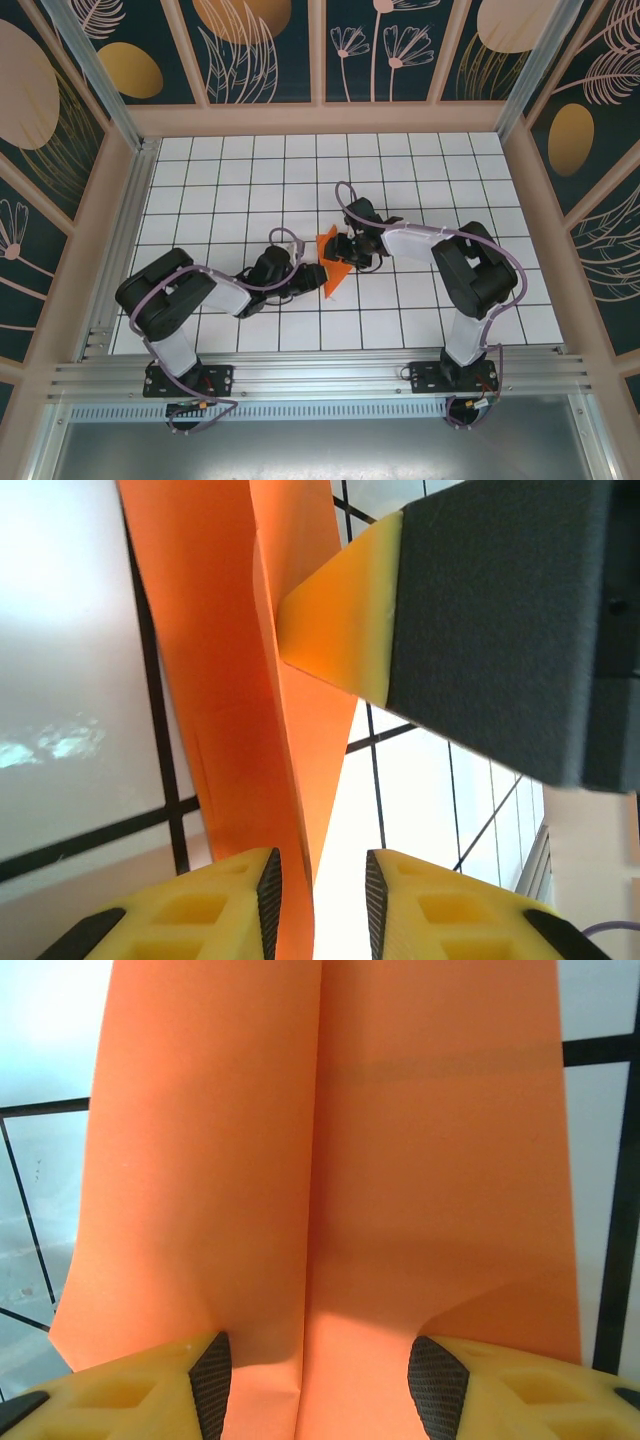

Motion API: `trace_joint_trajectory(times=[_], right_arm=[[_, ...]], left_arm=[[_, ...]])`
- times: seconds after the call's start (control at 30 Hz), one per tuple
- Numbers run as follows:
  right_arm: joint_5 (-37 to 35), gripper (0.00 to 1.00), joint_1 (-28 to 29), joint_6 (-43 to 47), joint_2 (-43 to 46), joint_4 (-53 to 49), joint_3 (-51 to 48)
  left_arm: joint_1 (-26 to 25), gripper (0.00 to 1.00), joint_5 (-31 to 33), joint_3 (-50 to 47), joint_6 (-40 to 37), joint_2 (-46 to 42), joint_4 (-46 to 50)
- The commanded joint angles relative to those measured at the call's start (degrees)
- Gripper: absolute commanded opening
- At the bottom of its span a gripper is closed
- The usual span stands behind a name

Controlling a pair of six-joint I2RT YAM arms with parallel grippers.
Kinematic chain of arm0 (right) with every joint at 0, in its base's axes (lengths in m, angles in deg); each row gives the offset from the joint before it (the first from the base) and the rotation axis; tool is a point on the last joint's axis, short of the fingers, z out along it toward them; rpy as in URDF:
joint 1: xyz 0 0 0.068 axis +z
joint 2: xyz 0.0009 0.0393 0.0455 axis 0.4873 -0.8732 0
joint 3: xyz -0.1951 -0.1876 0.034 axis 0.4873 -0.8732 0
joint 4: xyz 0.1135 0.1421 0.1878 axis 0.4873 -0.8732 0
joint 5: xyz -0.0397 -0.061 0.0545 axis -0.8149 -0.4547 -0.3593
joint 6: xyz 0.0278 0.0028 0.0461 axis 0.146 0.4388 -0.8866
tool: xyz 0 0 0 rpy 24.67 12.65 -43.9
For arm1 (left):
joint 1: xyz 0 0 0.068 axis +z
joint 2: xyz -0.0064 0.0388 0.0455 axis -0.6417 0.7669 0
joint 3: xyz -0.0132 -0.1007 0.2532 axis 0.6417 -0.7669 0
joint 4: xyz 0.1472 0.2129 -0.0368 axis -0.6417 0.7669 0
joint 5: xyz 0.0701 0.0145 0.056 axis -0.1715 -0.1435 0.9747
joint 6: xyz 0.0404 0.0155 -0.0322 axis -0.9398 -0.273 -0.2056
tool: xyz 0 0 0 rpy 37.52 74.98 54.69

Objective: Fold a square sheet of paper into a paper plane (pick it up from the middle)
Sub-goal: Fourth fold the wing at the center of the table.

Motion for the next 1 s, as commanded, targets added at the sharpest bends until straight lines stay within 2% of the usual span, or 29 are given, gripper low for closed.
trace_joint_trajectory(times=[0.0,0.2,0.4,0.6,0.97], right_arm=[[-10.12,0.57,-0.54,-0.88,-6.19,-6.84,-2.97],[-11.49,0.57,-0.54,-2.66,-6.71,-8.21,-2.41],[-12.19,0.56,-0.58,-3.92,-7.58,-9.43,-2.02],[-12.64,0.54,-0.53,-5.04,-8.51,-10.68,-1.37],[-12.86,0.55,-0.51,-5.77,-9.28,-11.32,-1.02]], left_arm=[[0.35,0.31,1.86,-1.72,1.60,-3.98,1.22],[0.20,0.28,0.13,-1.83,2.19,-6.72,0.32],[-0.11,0.21,-2.02,1.04,1.52,-3.52,0.22],[-1.20,0.20,-3.51,3.79,0.44,-0.59,1.18],[-2.22,0.21,0.10,6.04,-2.30,1.12,9.33]])
